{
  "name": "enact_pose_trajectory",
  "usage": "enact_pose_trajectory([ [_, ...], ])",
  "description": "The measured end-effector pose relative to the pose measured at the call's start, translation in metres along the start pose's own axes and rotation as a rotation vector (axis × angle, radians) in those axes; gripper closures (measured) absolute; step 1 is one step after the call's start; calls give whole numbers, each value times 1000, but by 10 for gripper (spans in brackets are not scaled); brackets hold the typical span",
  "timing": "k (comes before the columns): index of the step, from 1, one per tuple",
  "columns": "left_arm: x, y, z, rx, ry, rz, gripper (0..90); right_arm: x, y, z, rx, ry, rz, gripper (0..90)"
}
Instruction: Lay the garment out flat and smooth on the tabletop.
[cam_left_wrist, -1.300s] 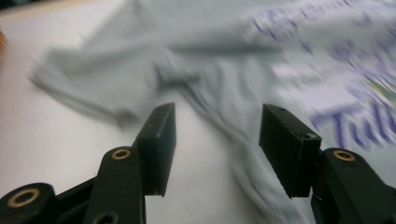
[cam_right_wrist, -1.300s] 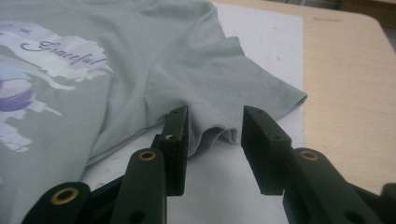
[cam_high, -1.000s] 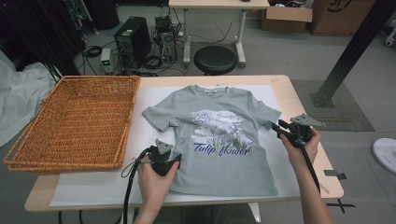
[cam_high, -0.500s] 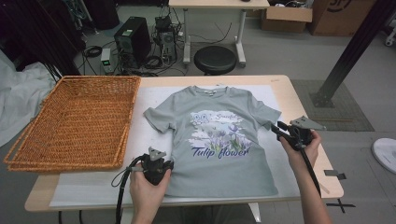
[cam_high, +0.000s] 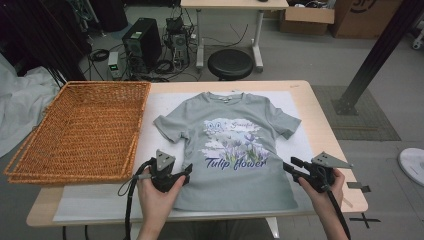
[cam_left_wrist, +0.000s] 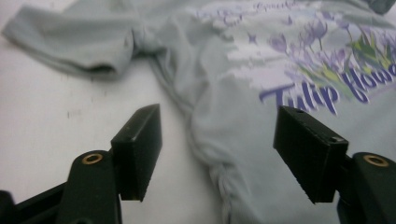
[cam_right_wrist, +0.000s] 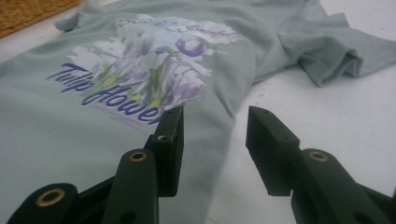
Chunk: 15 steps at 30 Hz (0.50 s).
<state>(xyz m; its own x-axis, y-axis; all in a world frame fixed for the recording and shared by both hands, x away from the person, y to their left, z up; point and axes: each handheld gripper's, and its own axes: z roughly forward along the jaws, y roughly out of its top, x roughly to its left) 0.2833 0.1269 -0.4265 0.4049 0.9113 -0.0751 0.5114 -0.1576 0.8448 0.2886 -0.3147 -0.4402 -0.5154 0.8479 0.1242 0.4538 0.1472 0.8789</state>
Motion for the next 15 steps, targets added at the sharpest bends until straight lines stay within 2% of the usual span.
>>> enact_pose_trajectory([
  [2, 2, 6, 8, -25, -6, 5, 282, -10, 4, 5, -12, -25, 31, 574],
  [4, 4, 10, 13, -38, -14, 3, 268, -26, 15, 13, -27, -61, 79, 562],
  [6, 7, 14, 18, -50, -15, -7, 271, -48, 33, 24, -47, -102, 114, 569],
  [8, 8, 18, 21, -71, -31, -19, 273, -67, 46, 35, -58, -121, 150, 578],
  [9, 8, 19, 21, -78, -32, -22, 273, -79, 55, 43, -54, -149, 157, 585],
  [13, 10, 25, 25, -99, -40, -18, 273, -115, 72, 69, -18, -191, 198, 614],
  [15, 12, 26, 27, -99, -40, -16, 270, -129, 77, 81, 11, -202, 197, 617],
])
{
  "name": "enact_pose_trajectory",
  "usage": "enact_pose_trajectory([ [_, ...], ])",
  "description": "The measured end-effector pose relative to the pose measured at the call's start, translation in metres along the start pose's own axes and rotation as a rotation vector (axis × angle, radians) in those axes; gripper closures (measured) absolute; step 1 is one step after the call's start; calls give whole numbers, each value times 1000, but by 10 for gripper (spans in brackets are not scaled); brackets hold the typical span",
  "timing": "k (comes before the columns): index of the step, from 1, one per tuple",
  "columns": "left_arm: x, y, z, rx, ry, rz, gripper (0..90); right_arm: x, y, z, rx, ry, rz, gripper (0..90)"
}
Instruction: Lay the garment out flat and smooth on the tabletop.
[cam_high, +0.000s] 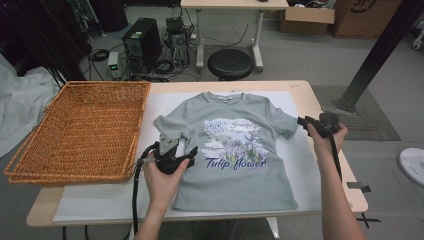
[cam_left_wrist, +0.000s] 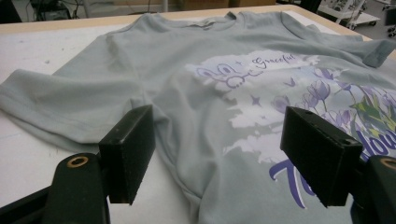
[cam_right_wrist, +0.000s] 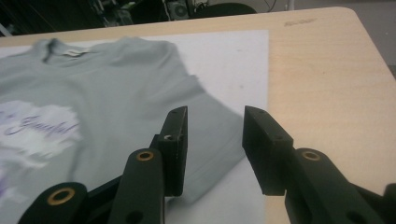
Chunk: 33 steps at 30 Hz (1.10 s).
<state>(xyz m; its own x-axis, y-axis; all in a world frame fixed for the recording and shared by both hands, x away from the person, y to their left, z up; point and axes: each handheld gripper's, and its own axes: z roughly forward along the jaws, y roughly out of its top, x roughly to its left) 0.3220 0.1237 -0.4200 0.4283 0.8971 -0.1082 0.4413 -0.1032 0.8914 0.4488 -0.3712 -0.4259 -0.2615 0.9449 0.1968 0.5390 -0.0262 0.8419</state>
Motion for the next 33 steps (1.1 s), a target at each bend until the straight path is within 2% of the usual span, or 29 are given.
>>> enact_pose_trajectory([
  [3, 4, 0, 4, 2, -5, -4, 271, -10, 5, 19, 59, -30, -37, 614],
  [6, 5, 0, 7, 3, -6, -4, 272, -16, 6, 29, 95, -52, -57, 638],
  [8, 5, 0, 9, 4, -10, -3, 271, -17, 4, 35, 119, -33, -71, 716],
  [9, 6, 0, 9, 5, -10, -2, 271, -17, 3, 37, 143, -48, -89, 787],
  [10, 6, 0, 10, 4, -13, -3, 271, -17, 1, 39, 167, -57, -104, 818],
  [12, 7, 0, 13, 8, -15, -5, 272, -19, 1, 40, 159, -60, -112, 893],
  [16, 10, -1, 17, 13, -7, -7, 274, -21, 5, 42, 143, -99, -146, 900],
  [20, 14, 0, 19, 15, -4, -3, 277, -22, 16, 47, 85, -126, -179, 900],
  [23, 17, 0, 19, 16, 3, -7, 277, -23, 23, 52, 96, -157, -216, 900],
  [25, 19, 0, 20, 15, 8, -13, 277, -23, 24, 52, 102, -158, -209, 897],
  [27, 21, 0, 21, 10, 22, -13, 276, -22, 24, 51, 111, -164, -214, 876],
  [29, 23, 0, 22, 1, 36, -19, 275, -21, 24, 47, 99, -167, -214, 805],
  [32, 24, 1, 25, -22, 51, -21, 274, -16, 24, 37, 75, -141, -216, 759],
  [33, 24, 2, 26, -24, 54, -21, 275, -12, 24, 31, 46, -116, -207, 739],
])
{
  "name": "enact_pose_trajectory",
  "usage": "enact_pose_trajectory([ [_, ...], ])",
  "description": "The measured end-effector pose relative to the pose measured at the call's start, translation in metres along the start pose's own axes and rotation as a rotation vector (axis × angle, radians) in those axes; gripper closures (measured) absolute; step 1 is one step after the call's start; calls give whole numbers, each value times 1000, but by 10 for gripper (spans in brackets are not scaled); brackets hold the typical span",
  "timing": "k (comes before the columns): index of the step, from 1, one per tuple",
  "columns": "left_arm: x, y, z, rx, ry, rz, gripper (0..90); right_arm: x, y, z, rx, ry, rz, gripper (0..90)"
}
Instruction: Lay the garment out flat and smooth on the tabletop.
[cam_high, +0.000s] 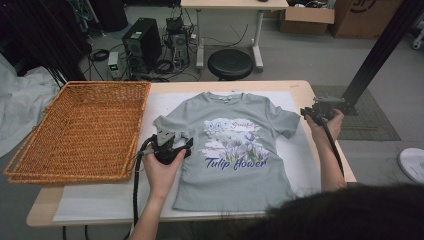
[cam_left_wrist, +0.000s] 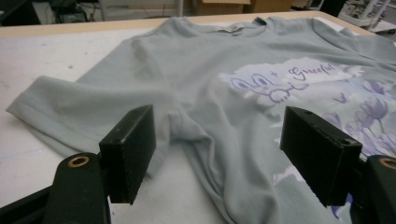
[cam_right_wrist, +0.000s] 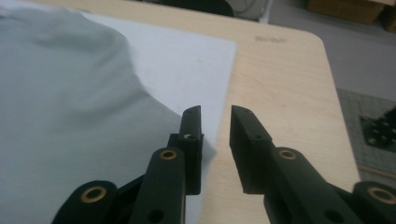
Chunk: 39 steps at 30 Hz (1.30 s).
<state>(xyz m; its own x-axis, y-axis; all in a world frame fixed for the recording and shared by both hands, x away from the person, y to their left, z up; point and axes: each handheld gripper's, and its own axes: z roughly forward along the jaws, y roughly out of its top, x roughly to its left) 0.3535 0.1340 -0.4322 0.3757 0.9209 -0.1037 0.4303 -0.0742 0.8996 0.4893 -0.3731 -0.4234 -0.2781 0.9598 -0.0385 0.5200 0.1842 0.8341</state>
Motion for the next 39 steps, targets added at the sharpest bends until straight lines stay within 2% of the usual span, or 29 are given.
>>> enact_pose_trajectory([
  [3, -1, 4, 4, -18, -5, 5, 266, 11, 0, -15, -48, 40, 3, 695],
  [4, -2, 6, 5, -39, -11, 13, 265, 15, 0, -19, -66, 57, 8, 686],
  [5, -2, 7, 7, -43, -20, 14, 267, 22, -1, -26, -89, 89, 10, 676],
  [7, -3, 10, 9, -45, -17, 37, 263, 35, -2, -36, -122, 123, 1, 653],
  [11, -8, 15, 11, -78, -25, 53, 246, 64, -6, -56, -172, 205, -19, 594],
  [16, -8, 14, 14, -104, -12, 78, 202, 93, -14, -71, -203, 275, -33, 513],
  [20, -9, 13, 15, -113, -17, 103, 173, 108, -26, -75, -201, 313, -23, 439],
  [26, -13, 10, 16, -128, -8, 150, 143, 120, -42, -73, -192, 344, 6, 355],
  [31, -15, 8, 18, -122, 6, 166, 109, 122, -51, -71, -203, 349, 21, 311],
  [35, -14, 6, 18, -118, 10, 150, 93, 121, -54, -71, -216, 367, 24, 302],
  [39, -14, 4, 16, -116, 14, 151, 75, 120, -56, -69, -217, 372, 24, 256],
])
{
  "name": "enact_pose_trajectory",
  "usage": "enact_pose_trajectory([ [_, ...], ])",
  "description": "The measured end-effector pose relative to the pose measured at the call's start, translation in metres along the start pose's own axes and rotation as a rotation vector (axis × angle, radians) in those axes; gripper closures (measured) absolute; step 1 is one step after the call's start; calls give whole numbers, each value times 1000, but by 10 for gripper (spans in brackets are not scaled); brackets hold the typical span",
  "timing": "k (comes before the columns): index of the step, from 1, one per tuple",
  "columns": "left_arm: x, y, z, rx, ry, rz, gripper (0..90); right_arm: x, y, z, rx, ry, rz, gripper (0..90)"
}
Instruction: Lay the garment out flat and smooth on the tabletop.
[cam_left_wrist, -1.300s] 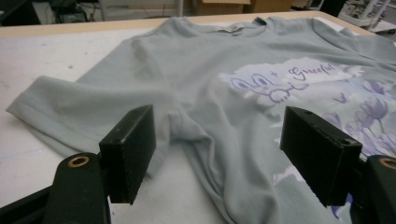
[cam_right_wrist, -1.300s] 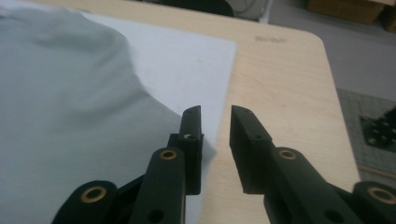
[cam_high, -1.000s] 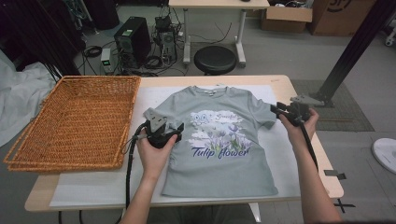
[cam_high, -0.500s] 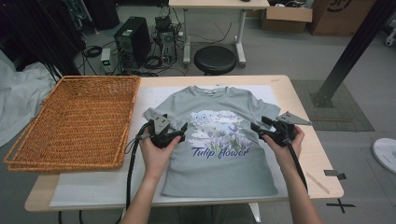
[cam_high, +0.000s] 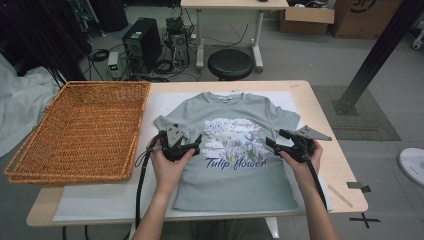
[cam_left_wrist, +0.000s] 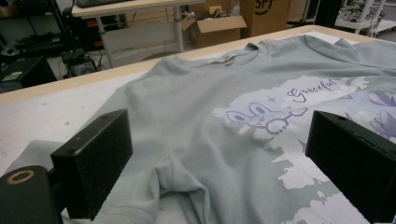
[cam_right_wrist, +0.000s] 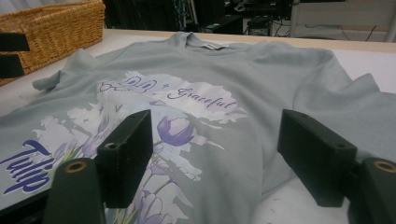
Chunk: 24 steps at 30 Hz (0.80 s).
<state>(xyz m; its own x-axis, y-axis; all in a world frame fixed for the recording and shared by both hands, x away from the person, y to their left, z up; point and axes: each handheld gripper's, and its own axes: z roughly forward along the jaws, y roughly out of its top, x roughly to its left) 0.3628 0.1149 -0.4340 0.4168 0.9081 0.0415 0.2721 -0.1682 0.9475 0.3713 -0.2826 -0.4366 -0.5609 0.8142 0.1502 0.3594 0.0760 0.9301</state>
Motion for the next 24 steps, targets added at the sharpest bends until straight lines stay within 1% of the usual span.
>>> enact_pose_trajectory([
  [2, 0, -1, -2, -4, 4, -4, 65, 0, -1, 1, -5, 8, -8, 249],
  [5, 0, -1, -3, -10, 7, -7, 61, -1, -2, 1, -8, 7, -12, 238],
  [9, 2, 1, -7, -24, 6, 4, 55, -4, 0, -3, -29, -4, 2, 232],
  [12, 6, 3, -11, -34, 8, -4, 44, -5, 2, -5, -43, -8, 9, 220],
  [14, 7, 5, -14, -38, 10, -5, 37, -6, 3, -7, -56, -13, 22, 206],
  [15, 7, 5, -15, -40, 12, -7, 35, -7, 3, -8, -60, -8, 25, 198],
  [17, 7, 6, -16, -44, 6, -9, 28, -8, 3, -9, -62, -11, 23, 192],
  [21, 5, 6, -16, -51, -19, 6, 7, -10, 4, -11, -58, -17, 29, 182],
  [24, 3, 6, -16, -56, -18, 6, 4, -11, 4, -10, -52, -19, 31, 169],
])
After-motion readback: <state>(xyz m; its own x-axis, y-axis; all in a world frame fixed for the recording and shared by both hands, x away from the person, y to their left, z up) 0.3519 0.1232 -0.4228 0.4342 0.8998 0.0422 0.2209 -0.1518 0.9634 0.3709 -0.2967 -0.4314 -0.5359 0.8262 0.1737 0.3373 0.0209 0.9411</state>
